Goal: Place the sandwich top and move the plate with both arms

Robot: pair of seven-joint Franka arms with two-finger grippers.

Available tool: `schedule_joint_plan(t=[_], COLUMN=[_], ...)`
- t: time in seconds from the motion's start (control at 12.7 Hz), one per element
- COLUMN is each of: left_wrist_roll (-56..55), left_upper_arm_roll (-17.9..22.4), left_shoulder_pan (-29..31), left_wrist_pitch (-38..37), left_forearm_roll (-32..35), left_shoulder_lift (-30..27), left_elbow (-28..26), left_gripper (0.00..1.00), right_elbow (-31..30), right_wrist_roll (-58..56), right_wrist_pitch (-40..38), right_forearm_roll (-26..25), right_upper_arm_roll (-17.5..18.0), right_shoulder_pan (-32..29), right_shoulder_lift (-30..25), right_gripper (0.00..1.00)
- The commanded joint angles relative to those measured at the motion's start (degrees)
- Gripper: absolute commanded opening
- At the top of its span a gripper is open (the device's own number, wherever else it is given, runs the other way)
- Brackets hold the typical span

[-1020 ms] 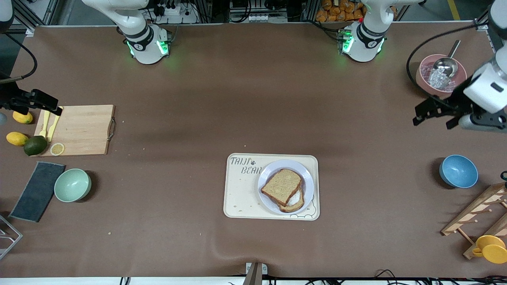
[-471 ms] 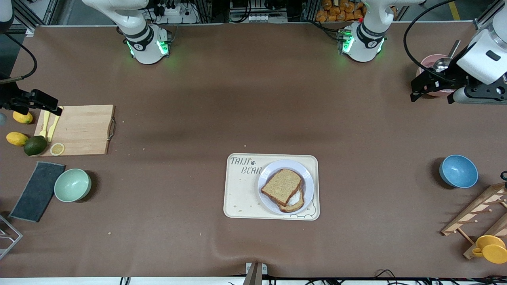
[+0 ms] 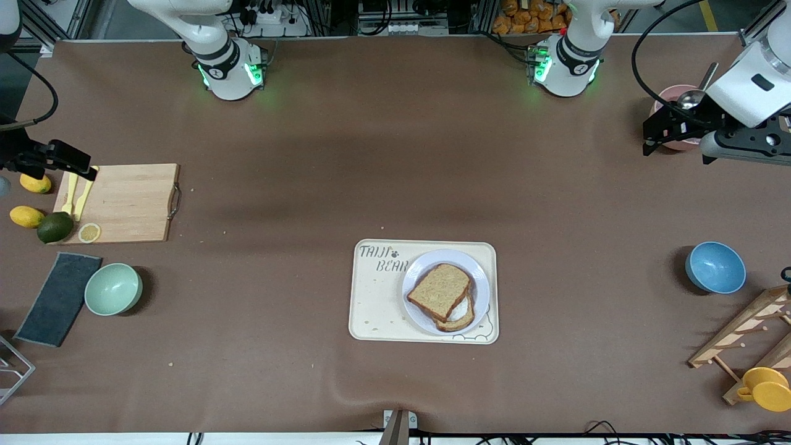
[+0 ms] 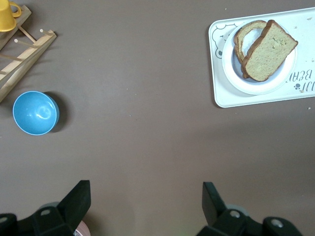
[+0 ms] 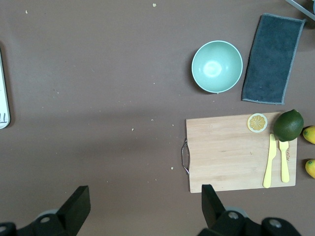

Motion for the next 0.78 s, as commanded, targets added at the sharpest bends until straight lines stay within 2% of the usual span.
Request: schedule_joint_plan(t=[0.0, 0.71], left_wrist_roll=[1.0, -1.4], left_upper_arm_roll=[-0.1, 0.1], left_shoulder_pan=[0.6, 0.8], left_wrist_pitch=[-1.8, -2.7], left_forearm_roll=[0.5, 0.5], left_shoulder_lift=[0.3, 0.2], left_elbow=[1.9, 1.9], left_gripper=[1.0, 1.0], right_elbow=[0.0, -0.1], right_wrist_roll=[0.0, 0.0], right_wrist_pitch=[-0.2, -0.1], right_forearm_roll=[-0.4, -0.4], right_upper_arm_roll=[1.2, 1.2], right_shoulder_pan=[-1.6, -1.6], right_shoulder_lift=[0.0, 0.1], right_gripper=[1.0, 1.0])
